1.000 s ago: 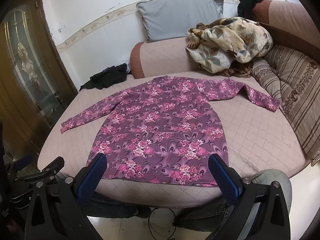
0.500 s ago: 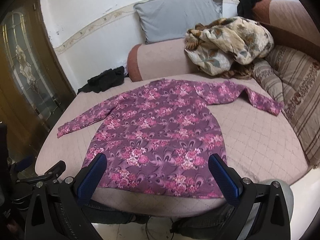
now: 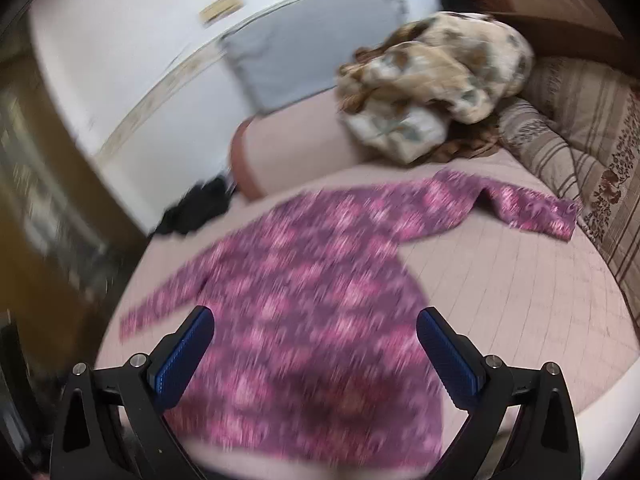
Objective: Fold small clothes
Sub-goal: 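Grasp the sleeve cuff nearest the right tool with the right gripper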
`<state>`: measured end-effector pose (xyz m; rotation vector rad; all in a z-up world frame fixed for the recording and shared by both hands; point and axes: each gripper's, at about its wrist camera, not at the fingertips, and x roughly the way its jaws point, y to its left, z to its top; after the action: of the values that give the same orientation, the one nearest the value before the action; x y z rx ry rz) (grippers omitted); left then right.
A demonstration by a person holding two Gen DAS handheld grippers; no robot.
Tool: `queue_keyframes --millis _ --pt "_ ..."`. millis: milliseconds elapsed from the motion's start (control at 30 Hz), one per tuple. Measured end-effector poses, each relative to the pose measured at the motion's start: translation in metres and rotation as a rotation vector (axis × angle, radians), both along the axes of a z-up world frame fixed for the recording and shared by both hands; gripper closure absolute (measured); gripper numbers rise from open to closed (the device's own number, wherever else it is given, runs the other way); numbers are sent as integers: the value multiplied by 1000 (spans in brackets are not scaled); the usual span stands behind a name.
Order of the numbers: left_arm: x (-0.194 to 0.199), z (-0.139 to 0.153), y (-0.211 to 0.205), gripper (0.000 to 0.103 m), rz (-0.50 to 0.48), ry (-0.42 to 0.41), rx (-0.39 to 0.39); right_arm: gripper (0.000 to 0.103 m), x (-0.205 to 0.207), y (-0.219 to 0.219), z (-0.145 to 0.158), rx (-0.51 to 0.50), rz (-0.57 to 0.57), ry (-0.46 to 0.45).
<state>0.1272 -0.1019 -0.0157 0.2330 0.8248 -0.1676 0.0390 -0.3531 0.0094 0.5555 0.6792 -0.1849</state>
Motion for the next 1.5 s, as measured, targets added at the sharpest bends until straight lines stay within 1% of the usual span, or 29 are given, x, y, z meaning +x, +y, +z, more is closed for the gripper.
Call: queue_keyframes --millis 100,167,200,233,267,333,400,467,500,533,600,633,667,700,733,833,900,933,967,1000,1033,1067,1133,1200,1267,1333,1400,1467,1500 --pt "42 0 -31 0 -21 15 -34 1 35 -57 3 72 -87 -2" --pt "69 -1 -52 0 -35 22 -58 5 60 -97 0 145 -113 -5" --pt "86 -4 -67 0 -44 27 -69 5 76 -121 -5 176 -141 10" --pt "96 -6 -77 0 -52 34 -83 7 86 -140 -10 186 -176 26" --pt "108 -10 -89 0 -68 38 -105 7 93 -156 -16 192 -206 40" --pt "125 -20 -109 0 -96 50 -124 7 101 -187 -33 228 -265 56" --pt "136 -34 -126 0 -115 79 -146 8 100 -217 -60 274 -346 84" --pt "142 -52 -139 0 -125 114 -152 12 88 -238 -92 311 -420 122" --pt "144 -63 -147 0 -133 124 -143 14 80 -248 -110 322 -474 166" --pt "143 -69 -151 0 -137 128 -135 22 72 -259 -128 356 -520 209" --pt "144 -86 -164 0 -151 148 -112 25 55 -278 -159 453 -591 258" --pt "143 -91 -166 0 -155 161 -111 30 45 -287 -173 508 -639 275" --pt "142 -96 -167 0 -157 175 -118 32 38 -293 -181 544 -676 281" --pt "142 -99 -168 0 -160 185 -125 32 34 -298 -186 554 -696 277" --pt "142 -100 -168 0 -166 188 -126 32 34 -305 -188 568 -703 252" --pt "143 -99 -164 0 -161 176 -120 32 41 -324 -191 522 -757 237" --pt "145 -95 -156 0 -132 157 -114 32 44 -335 -198 534 -791 234" --pt "147 -94 -153 0 -116 149 -102 36 47 -340 -197 522 -802 234" --pt "148 -93 -151 0 -95 142 -85 52 49 -342 -195 488 -806 242" --pt "149 -92 -149 0 -78 135 -69 62 50 -343 -193 437 -811 268" --pt "149 -89 -147 0 -61 123 -55 78 48 -338 -193 407 -821 289" --pt "148 -86 -146 0 -49 109 -45 82 46 -338 -193 397 -828 291" --pt "145 -79 -143 0 -38 83 -32 86 45 -338 -190 384 -820 278" --pt "140 -70 -141 0 -28 43 -14 89 50 -331 -170 288 -796 270" --pt "137 -64 -139 0 -24 14 -4 89 64 -316 -137 159 -742 230" --pt "136 -57 -138 0 -19 -4 6 89 75 -297 -109 51 -685 187" --pt "136 -53 -137 0 -13 -15 13 89 92 -270 -82 -66 -604 133" --pt "135 -49 -137 0 -9 -25 20 89 105 -245 -65 -136 -512 81" --pt "135 -46 -136 0 -6 -31 22 89 110 -232 -58 -153 -464 53"
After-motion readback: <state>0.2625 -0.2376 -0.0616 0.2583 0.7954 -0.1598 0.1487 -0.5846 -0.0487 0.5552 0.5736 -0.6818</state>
